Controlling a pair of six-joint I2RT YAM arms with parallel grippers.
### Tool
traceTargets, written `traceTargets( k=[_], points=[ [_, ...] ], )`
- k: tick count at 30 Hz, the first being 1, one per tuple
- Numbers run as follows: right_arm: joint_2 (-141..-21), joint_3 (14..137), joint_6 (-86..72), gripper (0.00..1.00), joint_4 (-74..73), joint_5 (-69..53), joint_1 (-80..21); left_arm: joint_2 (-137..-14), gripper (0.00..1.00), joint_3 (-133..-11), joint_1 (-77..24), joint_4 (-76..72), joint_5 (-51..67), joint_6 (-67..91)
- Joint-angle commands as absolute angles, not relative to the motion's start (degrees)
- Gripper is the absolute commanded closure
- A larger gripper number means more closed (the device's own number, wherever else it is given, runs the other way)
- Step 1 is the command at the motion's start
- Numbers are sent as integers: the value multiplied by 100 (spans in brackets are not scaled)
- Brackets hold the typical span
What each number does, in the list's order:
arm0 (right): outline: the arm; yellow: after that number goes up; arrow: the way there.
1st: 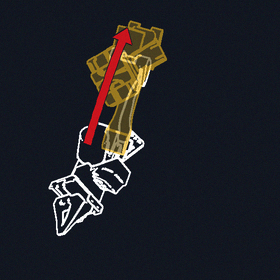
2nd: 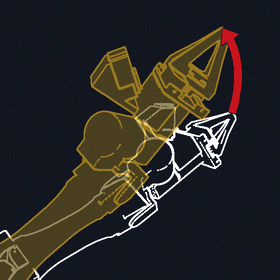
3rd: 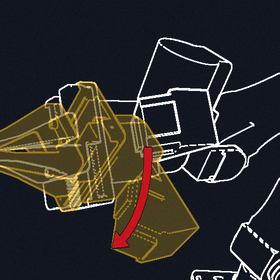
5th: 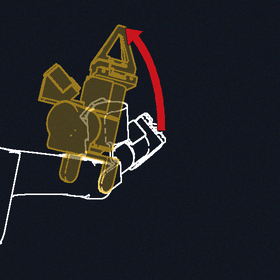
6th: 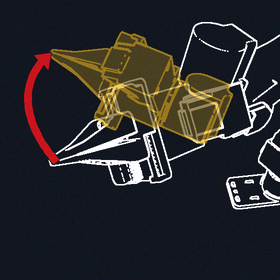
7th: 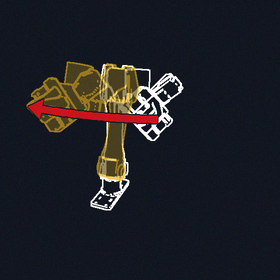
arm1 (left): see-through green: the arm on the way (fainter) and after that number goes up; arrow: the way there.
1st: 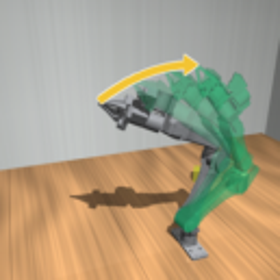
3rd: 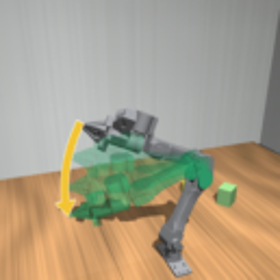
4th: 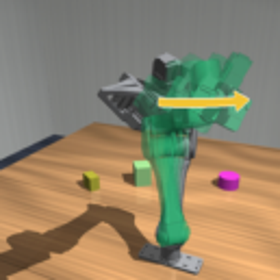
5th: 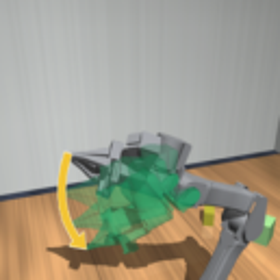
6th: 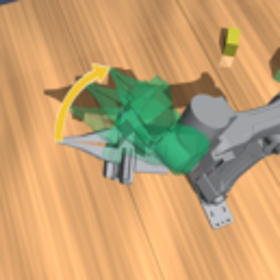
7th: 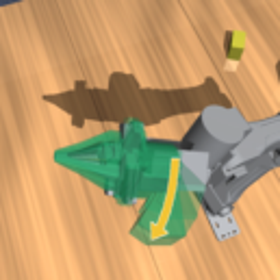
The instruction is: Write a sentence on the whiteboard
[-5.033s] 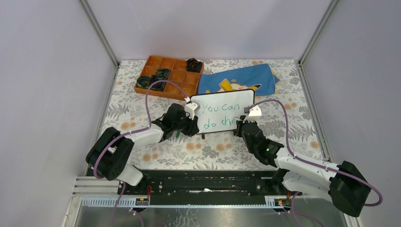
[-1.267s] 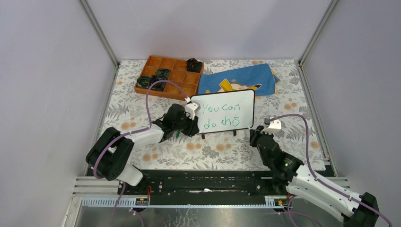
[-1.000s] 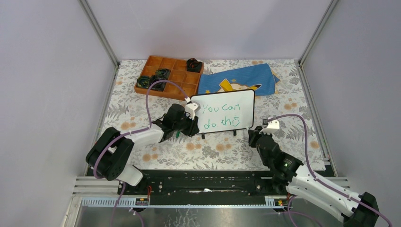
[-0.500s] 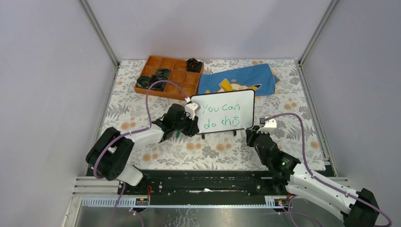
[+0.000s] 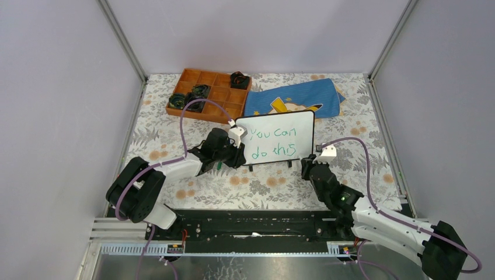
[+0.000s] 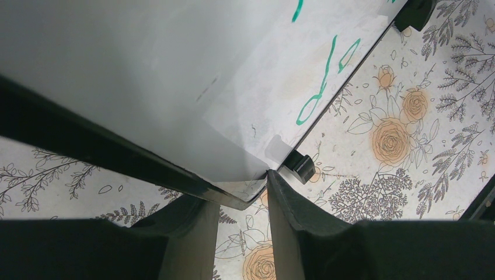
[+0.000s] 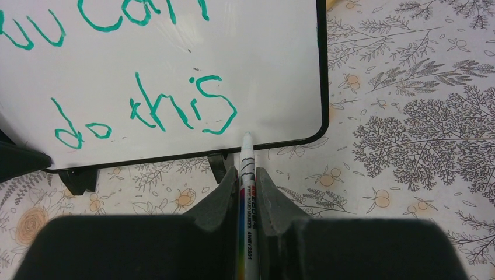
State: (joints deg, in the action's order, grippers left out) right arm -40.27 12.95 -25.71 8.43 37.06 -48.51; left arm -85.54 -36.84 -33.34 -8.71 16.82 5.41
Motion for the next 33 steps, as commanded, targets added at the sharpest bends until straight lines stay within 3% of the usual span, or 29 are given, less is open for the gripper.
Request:
traceTargets(
  k=[1, 33],
  points=[
    [-4240, 1317, -2540, 100, 1462, 4097, -4804, -8519, 60, -3702, -3375, -800, 1494, 499],
    [-4935, 1287, -2526, 100, 2115, 4007, -4537, -8517, 60, -3701, -3375, -800, 1492, 501]
  ],
)
